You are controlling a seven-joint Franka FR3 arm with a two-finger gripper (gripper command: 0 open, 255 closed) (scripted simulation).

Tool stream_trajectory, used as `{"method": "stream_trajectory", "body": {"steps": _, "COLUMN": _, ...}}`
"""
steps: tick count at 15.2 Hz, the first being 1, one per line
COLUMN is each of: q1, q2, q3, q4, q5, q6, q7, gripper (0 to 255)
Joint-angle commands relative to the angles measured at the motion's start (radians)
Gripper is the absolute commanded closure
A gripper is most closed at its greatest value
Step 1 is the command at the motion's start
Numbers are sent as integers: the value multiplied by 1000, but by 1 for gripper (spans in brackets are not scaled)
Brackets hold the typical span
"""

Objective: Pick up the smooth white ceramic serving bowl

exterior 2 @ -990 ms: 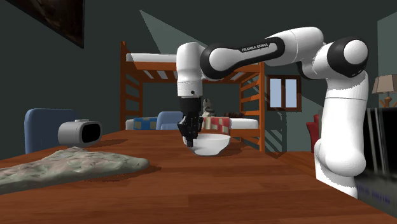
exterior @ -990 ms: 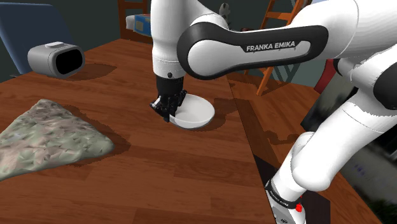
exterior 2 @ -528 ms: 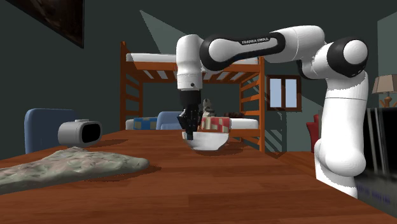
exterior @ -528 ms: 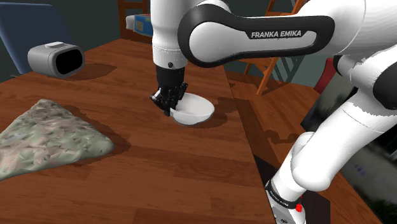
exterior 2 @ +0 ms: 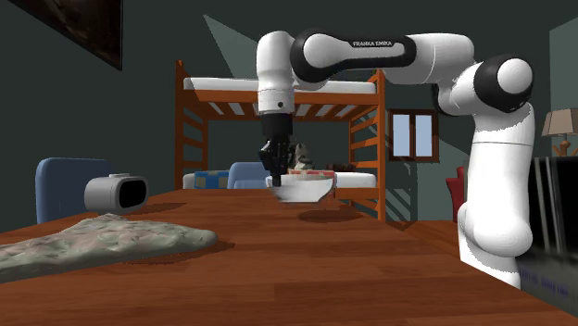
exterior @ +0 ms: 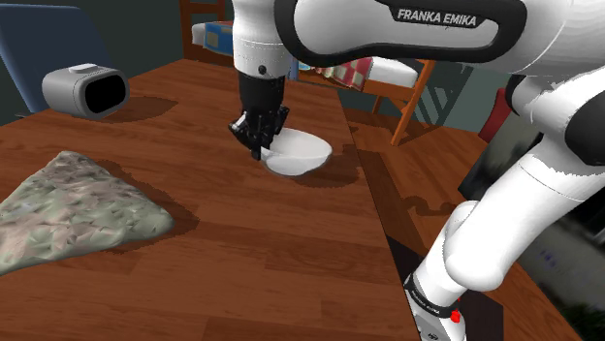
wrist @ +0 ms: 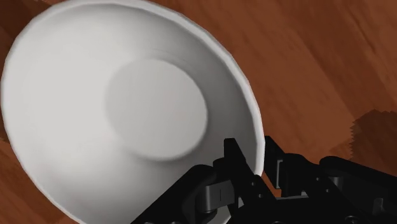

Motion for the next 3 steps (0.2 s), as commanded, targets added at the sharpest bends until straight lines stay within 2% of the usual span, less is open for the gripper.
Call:
{"method": "stream_trajectory", "body": {"steps": 1, "q1": 0, "q2": 5, "q3": 1, "q4": 33, "q5": -3, "q6": -28, "q7": -1, "gripper": 255}}
{"method": "stream_trajectory", "body": {"steps": 3, "q1": 0, "q2": 6, "q3": 1, "q4": 35, "q5": -3, "q6": -30, "q7": -1, "gripper": 255}}
